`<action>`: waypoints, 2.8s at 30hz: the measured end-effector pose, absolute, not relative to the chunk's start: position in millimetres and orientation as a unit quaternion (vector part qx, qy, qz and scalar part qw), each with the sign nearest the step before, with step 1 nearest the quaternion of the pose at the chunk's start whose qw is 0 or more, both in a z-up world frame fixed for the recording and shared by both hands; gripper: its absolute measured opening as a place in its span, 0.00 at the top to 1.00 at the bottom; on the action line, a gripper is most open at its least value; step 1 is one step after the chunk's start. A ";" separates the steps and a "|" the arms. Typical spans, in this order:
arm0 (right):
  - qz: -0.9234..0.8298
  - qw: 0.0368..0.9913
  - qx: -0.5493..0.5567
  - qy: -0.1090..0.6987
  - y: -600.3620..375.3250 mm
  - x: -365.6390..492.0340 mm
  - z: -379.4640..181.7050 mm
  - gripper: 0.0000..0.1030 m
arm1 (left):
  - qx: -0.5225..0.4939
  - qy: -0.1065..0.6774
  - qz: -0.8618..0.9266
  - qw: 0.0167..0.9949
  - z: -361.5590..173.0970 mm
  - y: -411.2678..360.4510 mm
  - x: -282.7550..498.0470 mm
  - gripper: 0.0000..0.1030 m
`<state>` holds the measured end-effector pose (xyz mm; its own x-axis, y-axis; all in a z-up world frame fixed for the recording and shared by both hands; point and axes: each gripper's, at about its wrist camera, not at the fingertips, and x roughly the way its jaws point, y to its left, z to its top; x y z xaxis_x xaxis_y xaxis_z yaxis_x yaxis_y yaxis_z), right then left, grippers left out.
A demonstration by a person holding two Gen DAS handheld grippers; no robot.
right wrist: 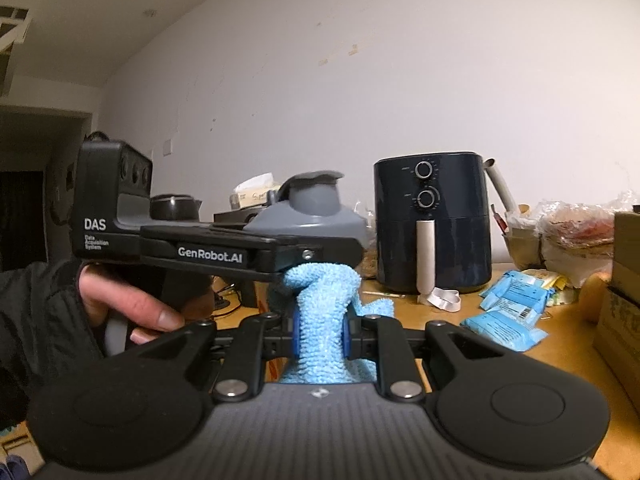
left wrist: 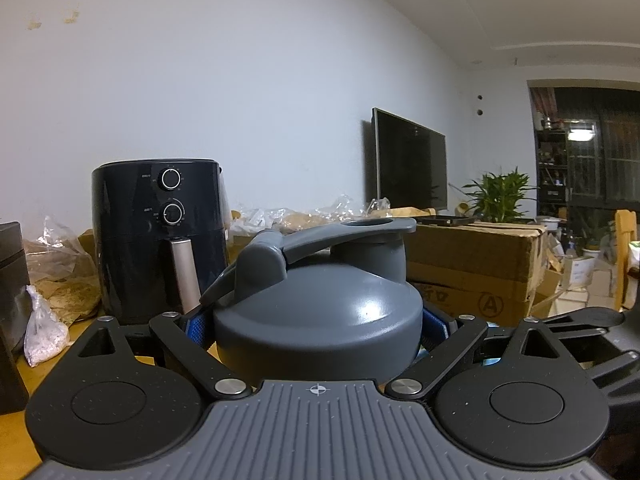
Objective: Clean container
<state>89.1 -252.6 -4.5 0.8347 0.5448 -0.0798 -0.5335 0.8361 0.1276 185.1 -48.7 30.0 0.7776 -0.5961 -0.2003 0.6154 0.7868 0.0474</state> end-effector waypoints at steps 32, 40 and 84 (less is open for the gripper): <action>0.277 0.957 0.053 0.062 -268.7 51.2 -5.5 0.83 | 0.043 0.093 -0.236 0.966 23.0 -60.2 169.1 0.00; 0.271 0.959 0.056 0.065 -271.9 52.2 -9.1 0.83 | 0.043 0.089 -0.175 0.980 21.4 -75.2 157.7 0.00; 0.252 0.963 0.064 0.074 -282.7 53.3 -20.0 0.83 | 0.019 0.079 0.123 0.989 46.3 -151.8 159.3 0.00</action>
<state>53.3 -282.7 -20.0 0.8625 0.4940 -0.1096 -0.4752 0.8652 0.1601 159.3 -151.8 46.3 0.9569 0.2471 -0.1524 -0.2410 0.9688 0.0572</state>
